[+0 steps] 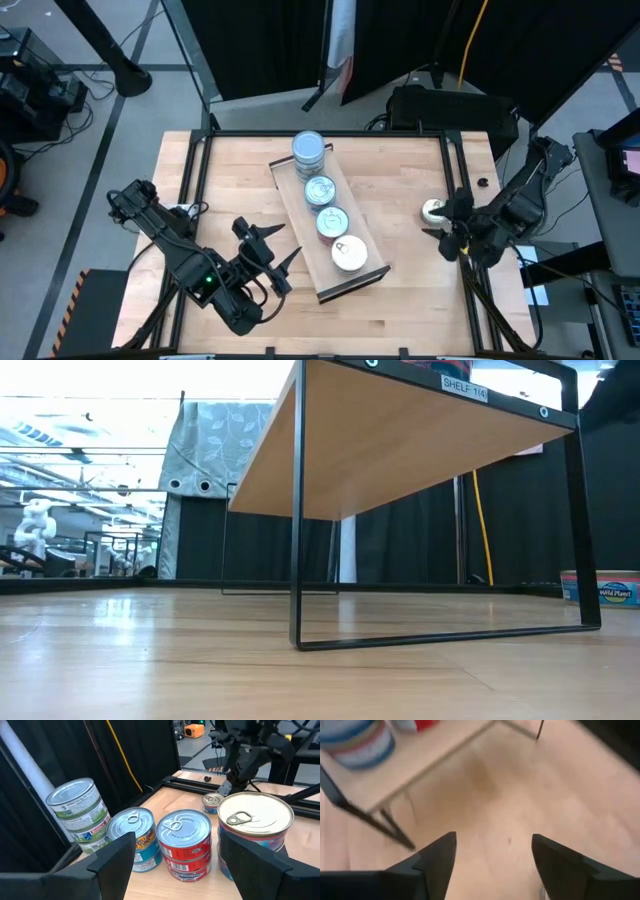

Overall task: Stack canned seafood by type on shelf
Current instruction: Stack the blue and pink tuna can on top of the other blue and pink tuna can on the shelf

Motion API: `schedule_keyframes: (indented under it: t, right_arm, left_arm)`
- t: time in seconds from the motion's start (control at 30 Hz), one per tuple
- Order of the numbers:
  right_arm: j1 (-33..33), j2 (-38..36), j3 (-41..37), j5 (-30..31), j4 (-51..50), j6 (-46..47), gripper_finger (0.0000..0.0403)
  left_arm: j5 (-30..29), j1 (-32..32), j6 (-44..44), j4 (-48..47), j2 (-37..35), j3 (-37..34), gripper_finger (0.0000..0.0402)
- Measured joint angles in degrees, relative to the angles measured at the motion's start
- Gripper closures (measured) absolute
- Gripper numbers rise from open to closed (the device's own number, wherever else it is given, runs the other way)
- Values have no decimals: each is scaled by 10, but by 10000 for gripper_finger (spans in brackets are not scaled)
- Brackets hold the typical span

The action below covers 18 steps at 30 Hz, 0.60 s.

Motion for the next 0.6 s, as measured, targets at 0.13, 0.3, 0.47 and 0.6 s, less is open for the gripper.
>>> schedule_keyframes:
  t: [0.13,0.3,0.47,0.6]
  right_arm:
    - [0,11,-34,-65,25,-15,187]
    - [-12,26,-94,-146,41,27,271]
    - [-30,27,-136,-180,34,90,378]
    - [-64,23,-136,-164,32,105,394]
  left_arm:
    - [-2,0,3,0,0,0,110]
    - [-4,3,4,0,0,0,110]
    - [-8,13,4,0,0,0,110]
    - [-8,25,16,3,0,0,110]
